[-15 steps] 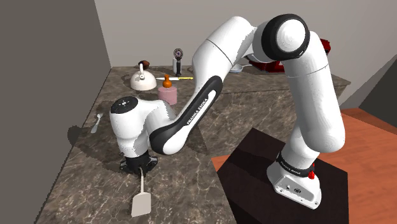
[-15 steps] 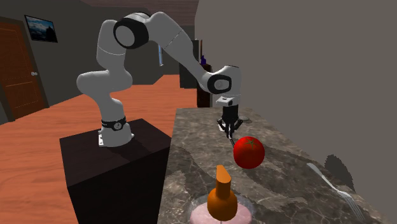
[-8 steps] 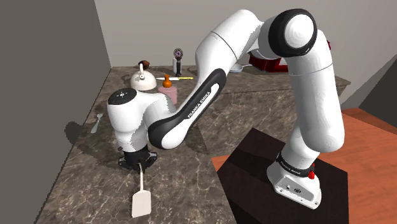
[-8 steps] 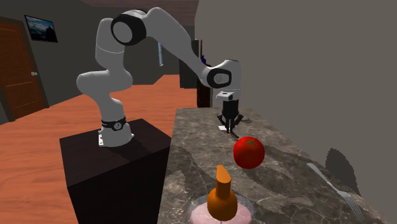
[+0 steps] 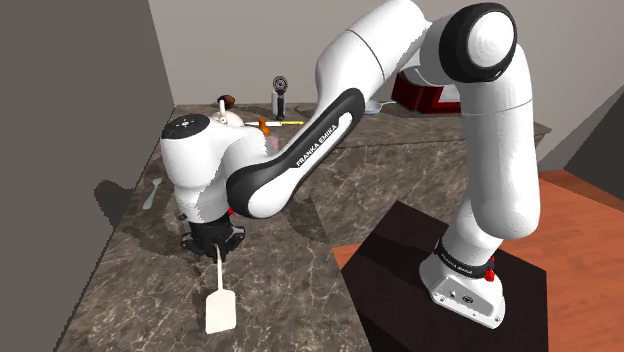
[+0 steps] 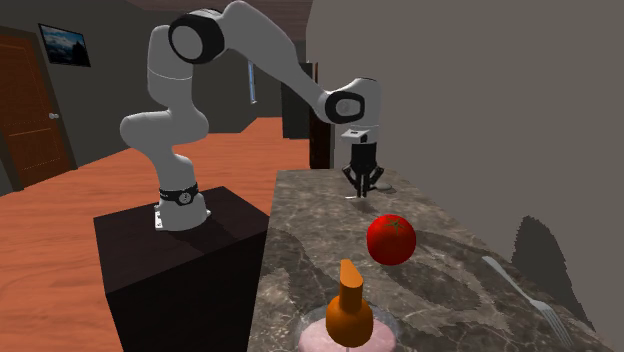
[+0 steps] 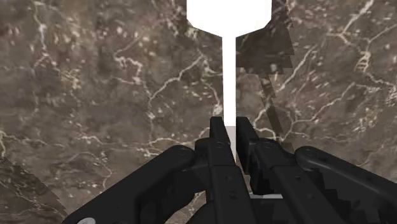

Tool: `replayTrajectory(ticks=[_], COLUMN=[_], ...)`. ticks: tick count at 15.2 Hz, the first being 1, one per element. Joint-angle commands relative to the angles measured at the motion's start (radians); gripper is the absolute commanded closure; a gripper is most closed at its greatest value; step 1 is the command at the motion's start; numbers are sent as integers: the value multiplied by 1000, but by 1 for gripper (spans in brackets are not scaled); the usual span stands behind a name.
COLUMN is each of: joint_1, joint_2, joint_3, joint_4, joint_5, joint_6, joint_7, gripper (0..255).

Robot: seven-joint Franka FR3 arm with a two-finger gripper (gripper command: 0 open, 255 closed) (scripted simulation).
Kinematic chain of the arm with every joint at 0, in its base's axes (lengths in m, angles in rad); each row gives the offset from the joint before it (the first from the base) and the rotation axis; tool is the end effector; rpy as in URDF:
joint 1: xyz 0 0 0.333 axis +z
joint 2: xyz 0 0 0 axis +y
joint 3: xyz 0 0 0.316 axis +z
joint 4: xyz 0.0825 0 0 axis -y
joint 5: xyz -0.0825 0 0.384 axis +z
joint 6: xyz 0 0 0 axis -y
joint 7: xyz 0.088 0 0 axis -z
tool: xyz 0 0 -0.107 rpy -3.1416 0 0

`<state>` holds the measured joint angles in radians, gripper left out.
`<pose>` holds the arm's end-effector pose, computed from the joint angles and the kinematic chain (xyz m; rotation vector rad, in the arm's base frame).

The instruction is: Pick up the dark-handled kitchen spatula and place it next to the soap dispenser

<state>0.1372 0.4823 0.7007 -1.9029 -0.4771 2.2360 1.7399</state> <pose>0.4456 0.4360 0.2960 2.9533 -1.0043 0.0990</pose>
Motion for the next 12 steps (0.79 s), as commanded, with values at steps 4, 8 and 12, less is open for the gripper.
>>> replayTrajectory(ticks=[4,8,12], joint_1=[-20,-33,-44], joint_2=[-43,-74,-103], joint_3=[25,43,58], joint_4=[11,27,46], joint_5=[39,69,97], joint_6=[-45,-83,-123], joint_7=[-28,-48,-68], gripper=[255,255,255])
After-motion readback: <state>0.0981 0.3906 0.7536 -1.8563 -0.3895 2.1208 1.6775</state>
